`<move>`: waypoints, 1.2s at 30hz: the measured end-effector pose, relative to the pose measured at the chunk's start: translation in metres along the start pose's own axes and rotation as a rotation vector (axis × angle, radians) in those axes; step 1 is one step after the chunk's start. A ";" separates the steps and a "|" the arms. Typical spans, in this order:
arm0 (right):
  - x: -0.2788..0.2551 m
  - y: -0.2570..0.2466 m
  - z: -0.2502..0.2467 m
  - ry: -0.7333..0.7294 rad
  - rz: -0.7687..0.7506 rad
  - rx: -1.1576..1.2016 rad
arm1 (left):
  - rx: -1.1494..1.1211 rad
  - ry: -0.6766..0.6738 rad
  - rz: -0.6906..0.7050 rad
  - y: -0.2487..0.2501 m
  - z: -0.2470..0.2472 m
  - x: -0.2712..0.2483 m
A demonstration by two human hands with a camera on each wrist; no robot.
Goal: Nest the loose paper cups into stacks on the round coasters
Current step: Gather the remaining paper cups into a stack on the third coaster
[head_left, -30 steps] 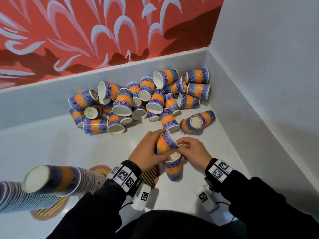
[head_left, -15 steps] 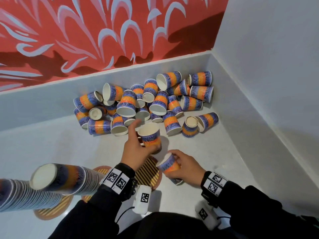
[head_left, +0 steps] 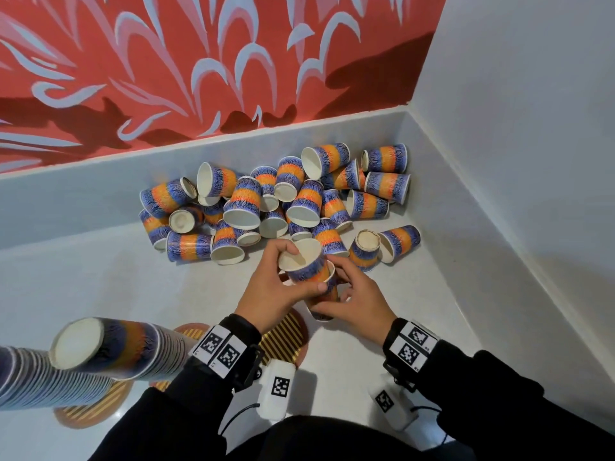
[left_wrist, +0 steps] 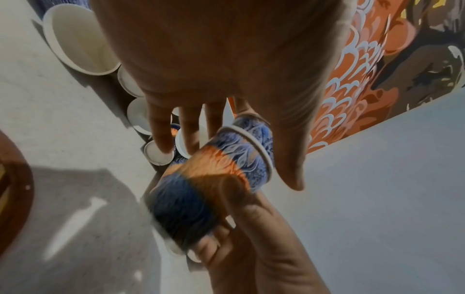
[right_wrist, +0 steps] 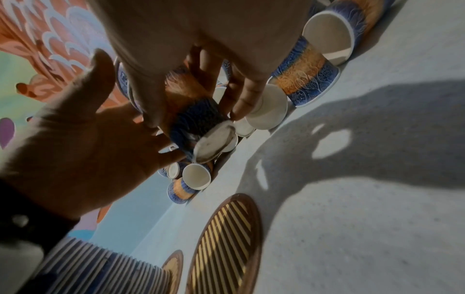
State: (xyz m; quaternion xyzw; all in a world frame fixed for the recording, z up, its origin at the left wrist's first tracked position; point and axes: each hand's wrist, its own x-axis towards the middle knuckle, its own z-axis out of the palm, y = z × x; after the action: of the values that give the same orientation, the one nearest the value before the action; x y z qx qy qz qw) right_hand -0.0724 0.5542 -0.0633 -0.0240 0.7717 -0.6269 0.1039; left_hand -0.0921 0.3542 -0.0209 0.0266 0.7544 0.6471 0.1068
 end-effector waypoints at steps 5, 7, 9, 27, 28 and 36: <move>0.012 -0.005 -0.002 -0.081 0.027 0.038 | 0.083 0.084 -0.024 -0.003 0.002 -0.006; 0.021 -0.004 -0.005 -0.038 0.051 -0.130 | 0.085 0.174 -0.032 -0.004 -0.004 -0.005; 0.037 0.003 -0.005 0.116 0.099 -0.324 | 0.074 0.227 -0.056 -0.004 -0.010 -0.003; 0.028 -0.015 -0.028 0.266 0.049 -0.166 | 0.489 0.105 -0.135 -0.033 -0.035 0.004; 0.020 -0.023 -0.034 0.235 0.011 -0.157 | 0.520 0.079 -0.138 -0.034 -0.032 0.005; 0.003 -0.041 -0.056 -0.110 -0.102 -0.237 | 0.374 -0.160 -0.081 -0.023 0.004 -0.001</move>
State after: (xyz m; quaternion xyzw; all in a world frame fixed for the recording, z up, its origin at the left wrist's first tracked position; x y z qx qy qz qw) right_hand -0.0900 0.5992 -0.0125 -0.1099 0.8313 -0.5335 0.1106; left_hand -0.0885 0.3545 -0.0439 0.0669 0.8510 0.4867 0.1853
